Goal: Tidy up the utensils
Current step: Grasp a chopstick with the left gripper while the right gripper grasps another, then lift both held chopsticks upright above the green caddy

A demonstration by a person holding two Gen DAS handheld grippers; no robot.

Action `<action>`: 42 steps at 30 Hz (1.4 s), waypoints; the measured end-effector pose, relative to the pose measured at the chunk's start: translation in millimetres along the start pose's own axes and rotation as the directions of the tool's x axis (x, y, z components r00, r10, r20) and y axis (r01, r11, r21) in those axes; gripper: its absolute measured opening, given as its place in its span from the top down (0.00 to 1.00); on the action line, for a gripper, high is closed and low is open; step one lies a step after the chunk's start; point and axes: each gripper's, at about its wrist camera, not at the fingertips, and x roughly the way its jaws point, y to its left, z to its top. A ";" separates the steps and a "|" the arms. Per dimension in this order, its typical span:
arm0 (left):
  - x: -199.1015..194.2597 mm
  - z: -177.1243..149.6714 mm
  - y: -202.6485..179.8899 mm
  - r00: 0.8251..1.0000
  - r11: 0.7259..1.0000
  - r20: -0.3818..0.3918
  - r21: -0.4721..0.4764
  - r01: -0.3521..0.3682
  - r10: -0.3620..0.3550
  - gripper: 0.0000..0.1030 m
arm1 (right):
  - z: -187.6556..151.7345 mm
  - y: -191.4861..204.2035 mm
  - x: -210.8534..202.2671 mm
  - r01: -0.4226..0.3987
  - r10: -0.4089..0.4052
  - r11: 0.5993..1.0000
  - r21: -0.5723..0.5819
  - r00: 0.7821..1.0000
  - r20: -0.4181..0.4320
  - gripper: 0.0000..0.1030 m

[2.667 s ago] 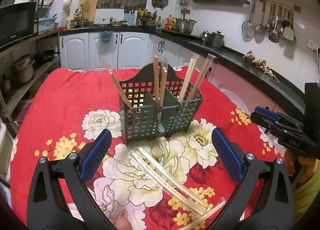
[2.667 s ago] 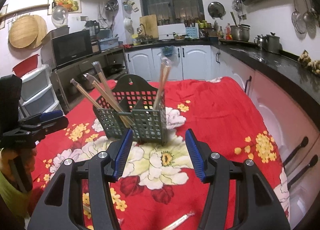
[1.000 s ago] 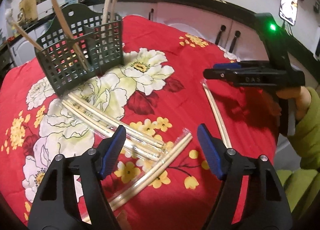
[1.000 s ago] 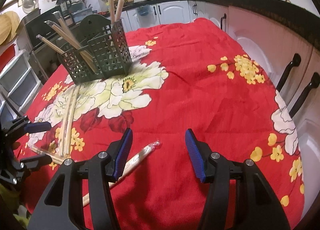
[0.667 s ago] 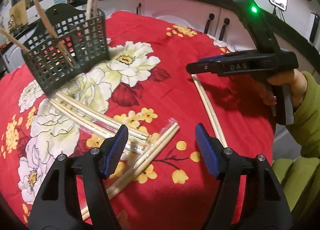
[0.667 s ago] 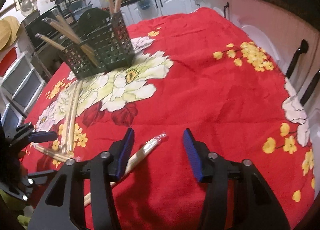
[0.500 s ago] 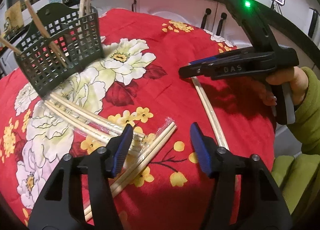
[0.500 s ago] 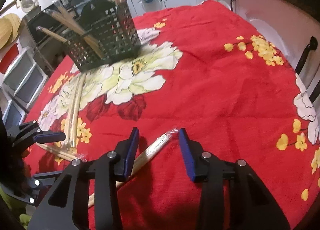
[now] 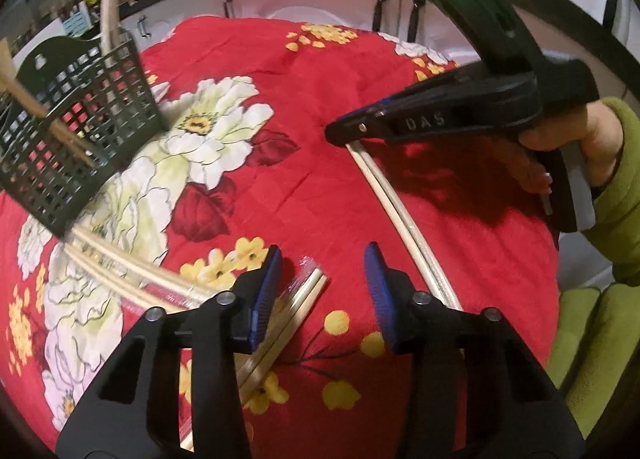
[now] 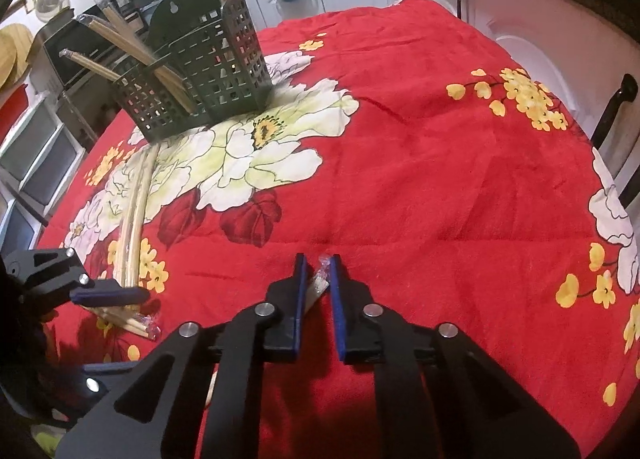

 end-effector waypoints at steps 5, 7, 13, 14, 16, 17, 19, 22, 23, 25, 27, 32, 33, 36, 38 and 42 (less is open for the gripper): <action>10.6 4.9 -2.9 1.000 1.000 -0.027 0.022 0.008 -0.007 0.85 | 4.5 -3.1 -5.4 -0.021 0.020 1.000 0.012 1.000 0.019 0.92; 11.7 7.1 -2.1 1.000 1.000 -0.030 0.022 0.009 -0.008 0.92 | 7.3 -3.2 -9.6 -0.027 0.026 1.000 0.013 0.999 0.034 0.92; 7.1 15.6 3.7 1.000 1.000 -0.014 0.002 0.008 -0.008 0.96 | 19.0 1.6 -24.8 -0.042 0.043 0.999 -0.009 0.995 0.090 0.93; 4.6 17.0 5.0 1.000 1.000 -0.006 -0.001 0.004 -0.004 0.96 | 21.5 3.2 -28.8 -0.044 0.046 0.999 -0.017 0.994 0.104 0.93; -1.9 20.0 9.8 1.000 1.000 0.011 -0.021 0.013 -0.013 0.96 | 26.1 6.6 -35.8 -0.053 0.056 0.998 -0.030 0.990 0.130 0.93; -5.2 22.5 13.7 1.000 0.999 0.020 -0.034 0.014 -0.013 0.96 | 28.2 8.3 -38.1 -0.053 0.058 0.998 -0.036 0.989 0.139 0.93; -11.8 25.5 20.2 0.999 0.999 0.040 -0.052 0.002 0.000 0.97 | 32.6 11.8 -43.5 -0.058 0.065 0.997 -0.048 0.985 0.157 0.93; -23.5 30.5 31.9 0.997 0.996 0.074 -0.087 -0.001 0.008 0.97 | 38.4 18.5 -51.1 -0.059 0.071 0.996 -0.071 0.981 0.181 0.93; -26.8 32.0 35.4 0.997 0.996 0.083 -0.093 -0.002 0.010 0.97 | 41.1 21.5 -54.4 -0.062 0.076 0.995 -0.080 0.978 0.192 0.93; -37.0 34.5 42.4 0.994 0.994 0.105 -0.109 -0.015 0.026 0.97 | 45.1 26.4 -58.9 -0.066 0.084 0.993 -0.094 0.975 0.206 0.94; -48.1 38.4 50.8 0.990 0.991 0.133 -0.128 -0.026 0.043 0.97 | 48.4 30.5 -63.3 -0.068 0.091 0.992 -0.107 0.972 0.219 0.94; -75.3 47.6 67.4 0.978 0.984 0.196 -0.173 -0.035 0.069 0.98 | 58.3 47.2 -75.3 -0.083 0.120 0.985 -0.152 0.960 0.253 0.94; -81.5 49.8 71.1 0.975 0.983 0.210 -0.182 -0.037 0.075 0.98 | 60.2 51.4 -78.0 -0.087 0.128 0.983 -0.164 0.957 0.260 0.94; -98.6 54.8 80.9 0.963 0.978 0.252 -0.206 -0.042 0.095 0.98 | 66.7 62.6 -86.8 -0.098 0.150 0.977 -0.190 0.947 0.283 0.94; -106.8 56.9 85.6 0.956 0.974 0.276 -0.222 -0.039 0.101 0.98 | 71.8 69.0 -92.3 -0.104 0.164 0.973 -0.206 0.939 0.301 0.94; -125.9 62.5 94.6 0.939 0.967 0.320 -0.250 -0.047 0.128 0.98 | 81.0 81.9 -105.5 -0.105 0.186 0.964 -0.244 0.922 0.339 0.94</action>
